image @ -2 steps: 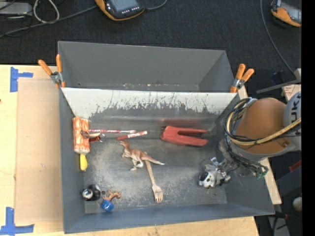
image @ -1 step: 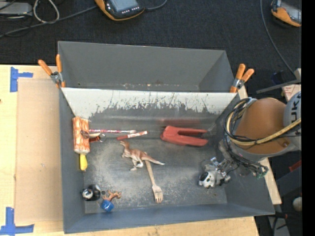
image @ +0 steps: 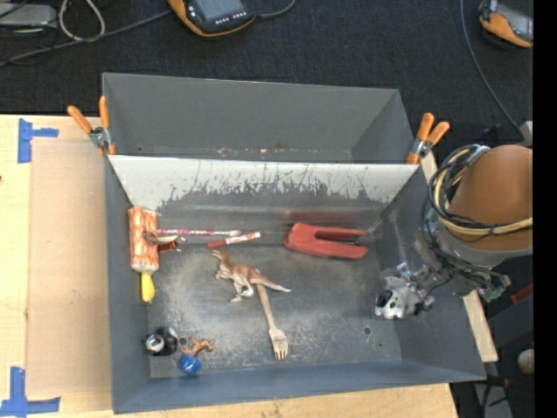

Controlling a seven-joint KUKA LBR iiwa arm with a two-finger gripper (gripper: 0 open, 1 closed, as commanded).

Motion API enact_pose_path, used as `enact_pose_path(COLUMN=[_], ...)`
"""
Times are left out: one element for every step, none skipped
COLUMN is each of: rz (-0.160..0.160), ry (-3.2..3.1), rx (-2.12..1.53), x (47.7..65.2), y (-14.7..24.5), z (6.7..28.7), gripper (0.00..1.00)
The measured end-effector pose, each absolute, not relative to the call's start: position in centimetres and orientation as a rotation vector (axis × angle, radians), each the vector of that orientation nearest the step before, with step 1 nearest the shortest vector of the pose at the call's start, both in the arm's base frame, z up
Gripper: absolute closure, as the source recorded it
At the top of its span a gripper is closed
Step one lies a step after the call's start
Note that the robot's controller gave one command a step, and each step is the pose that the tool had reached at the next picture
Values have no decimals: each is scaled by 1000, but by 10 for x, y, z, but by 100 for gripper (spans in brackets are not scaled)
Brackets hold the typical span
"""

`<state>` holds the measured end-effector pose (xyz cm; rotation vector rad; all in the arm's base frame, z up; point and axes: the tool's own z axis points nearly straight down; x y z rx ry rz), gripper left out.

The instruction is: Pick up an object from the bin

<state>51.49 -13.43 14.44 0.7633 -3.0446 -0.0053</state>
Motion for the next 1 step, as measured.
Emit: enact_pose_path(rz=[-10], ry=[-3049], rx=[726], x=[516], y=[-134], z=[220], gripper=[100])
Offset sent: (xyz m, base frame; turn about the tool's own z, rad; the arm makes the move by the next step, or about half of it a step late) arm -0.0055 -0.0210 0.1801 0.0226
